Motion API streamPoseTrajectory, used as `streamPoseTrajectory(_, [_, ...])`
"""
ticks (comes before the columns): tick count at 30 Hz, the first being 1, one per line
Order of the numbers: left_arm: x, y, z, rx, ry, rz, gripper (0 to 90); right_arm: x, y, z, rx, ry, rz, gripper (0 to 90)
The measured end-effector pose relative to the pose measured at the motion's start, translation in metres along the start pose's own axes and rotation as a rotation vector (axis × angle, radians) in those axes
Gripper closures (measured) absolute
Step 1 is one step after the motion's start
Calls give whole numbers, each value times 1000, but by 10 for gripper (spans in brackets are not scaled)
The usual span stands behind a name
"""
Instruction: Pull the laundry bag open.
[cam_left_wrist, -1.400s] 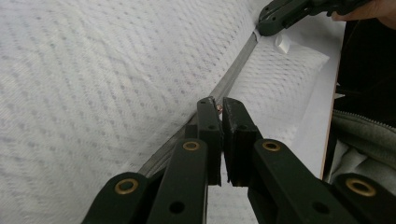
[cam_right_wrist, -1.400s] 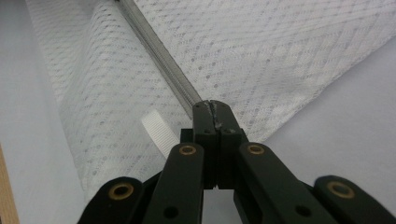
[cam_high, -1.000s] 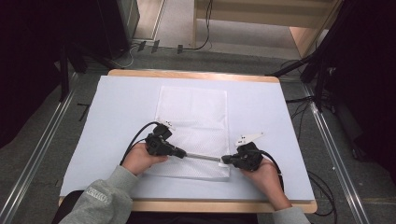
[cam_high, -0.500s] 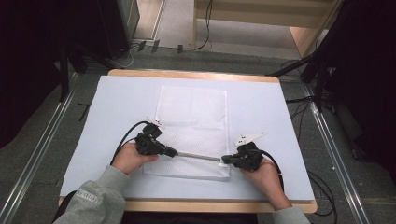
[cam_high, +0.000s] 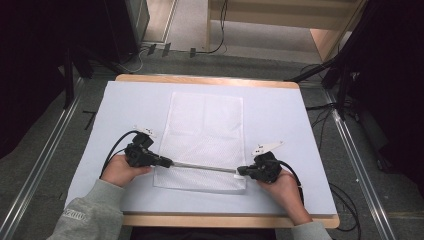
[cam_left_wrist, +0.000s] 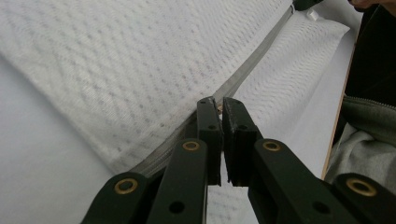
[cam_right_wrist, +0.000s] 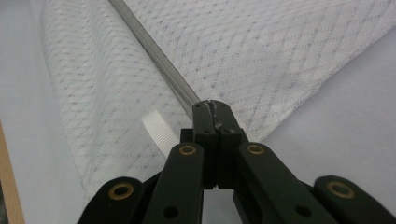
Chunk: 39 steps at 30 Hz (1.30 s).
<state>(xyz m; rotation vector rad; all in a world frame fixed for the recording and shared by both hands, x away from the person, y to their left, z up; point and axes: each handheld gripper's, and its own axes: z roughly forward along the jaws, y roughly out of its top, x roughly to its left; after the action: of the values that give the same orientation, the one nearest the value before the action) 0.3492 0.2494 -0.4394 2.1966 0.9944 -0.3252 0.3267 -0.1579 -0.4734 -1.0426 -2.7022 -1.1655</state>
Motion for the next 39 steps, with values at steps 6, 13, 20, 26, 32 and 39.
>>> streamPoseTrajectory(6, [4,-4,-7,-8,4,-8,877,0,0,0,-1,0,-1,900])
streamPoseTrajectory(13, [16,-12,-19,-4,40,-38,878,0,0,0,1,-1,-2,900])
streamPoseTrajectory(20, [31,-28,-33,-17,53,-84,878,1,1,1,0,1,-2,900])
streamPoseTrajectory(26, [28,-29,-32,-20,57,-88,877,1,3,1,12,-3,-1,900])
streamPoseTrajectory(32, [23,-33,-32,-19,63,-86,875,0,4,1,22,7,6,900])
streamPoseTrajectory(39, [15,-42,-33,-26,47,-84,867,-1,8,1,52,16,13,897])
